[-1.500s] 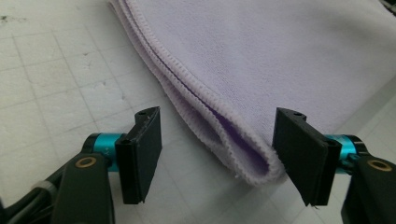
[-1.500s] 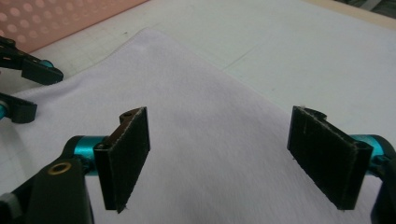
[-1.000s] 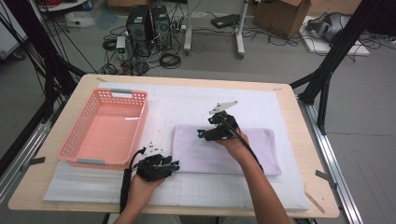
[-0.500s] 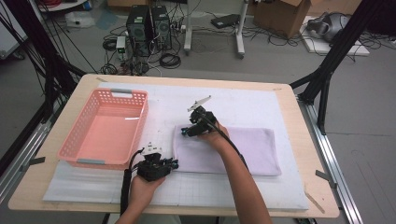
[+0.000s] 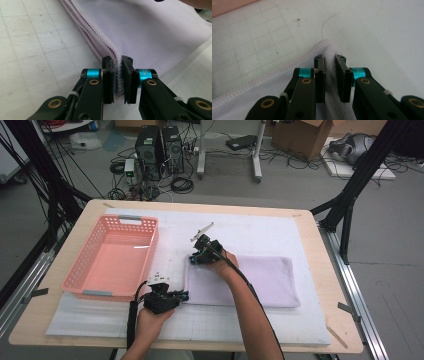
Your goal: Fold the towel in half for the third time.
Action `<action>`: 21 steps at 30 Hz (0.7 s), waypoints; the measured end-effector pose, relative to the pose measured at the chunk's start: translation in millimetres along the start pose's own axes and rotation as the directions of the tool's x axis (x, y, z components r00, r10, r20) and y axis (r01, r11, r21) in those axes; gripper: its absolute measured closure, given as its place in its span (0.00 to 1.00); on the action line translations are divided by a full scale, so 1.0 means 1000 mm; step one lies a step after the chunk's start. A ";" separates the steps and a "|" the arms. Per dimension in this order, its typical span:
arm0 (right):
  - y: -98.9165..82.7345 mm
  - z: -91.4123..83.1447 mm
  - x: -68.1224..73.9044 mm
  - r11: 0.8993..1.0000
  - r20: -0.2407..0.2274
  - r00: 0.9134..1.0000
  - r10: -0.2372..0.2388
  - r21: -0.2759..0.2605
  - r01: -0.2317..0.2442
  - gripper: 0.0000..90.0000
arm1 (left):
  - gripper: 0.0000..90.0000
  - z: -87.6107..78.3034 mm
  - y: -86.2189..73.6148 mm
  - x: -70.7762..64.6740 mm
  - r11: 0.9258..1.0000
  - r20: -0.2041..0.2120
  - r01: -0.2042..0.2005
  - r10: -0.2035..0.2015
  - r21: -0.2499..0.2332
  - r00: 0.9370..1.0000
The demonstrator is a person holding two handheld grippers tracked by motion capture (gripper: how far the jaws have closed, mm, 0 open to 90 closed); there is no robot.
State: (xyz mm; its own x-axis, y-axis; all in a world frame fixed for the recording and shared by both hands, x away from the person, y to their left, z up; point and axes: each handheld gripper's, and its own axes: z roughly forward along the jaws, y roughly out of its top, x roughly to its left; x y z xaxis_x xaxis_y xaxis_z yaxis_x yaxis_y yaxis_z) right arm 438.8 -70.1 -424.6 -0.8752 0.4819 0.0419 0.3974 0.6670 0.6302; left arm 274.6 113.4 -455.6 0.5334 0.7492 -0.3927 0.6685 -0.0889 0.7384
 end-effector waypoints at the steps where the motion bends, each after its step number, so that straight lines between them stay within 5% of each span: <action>1: 0.001 -0.001 0.001 1.000 -0.007 1.000 0.001 -0.009 -0.001 0.89 | 0.90 -0.001 -0.001 0.000 1.000 -0.005 -0.001 0.001 -0.005 1.000; 13: 0.013 -0.026 0.011 0.988 -0.072 0.997 -0.012 -0.152 0.001 0.89 | 0.92 -0.032 0.003 -0.006 0.997 0.002 0.004 -0.004 -0.075 1.000; 21: 0.015 -0.042 0.014 0.973 -0.104 0.995 -0.012 -0.228 -0.012 0.89 | 0.92 -0.042 0.007 -0.017 0.986 0.009 -0.061 0.063 -0.156 0.998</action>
State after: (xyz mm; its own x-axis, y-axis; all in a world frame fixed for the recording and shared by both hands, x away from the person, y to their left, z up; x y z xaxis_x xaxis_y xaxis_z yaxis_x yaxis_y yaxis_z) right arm 421.3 -77.3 -382.2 -0.9038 0.4122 0.1148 0.3346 0.5136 0.7901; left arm 248.5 127.6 -421.4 0.5795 0.7359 -0.3501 0.5454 -0.0310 0.8376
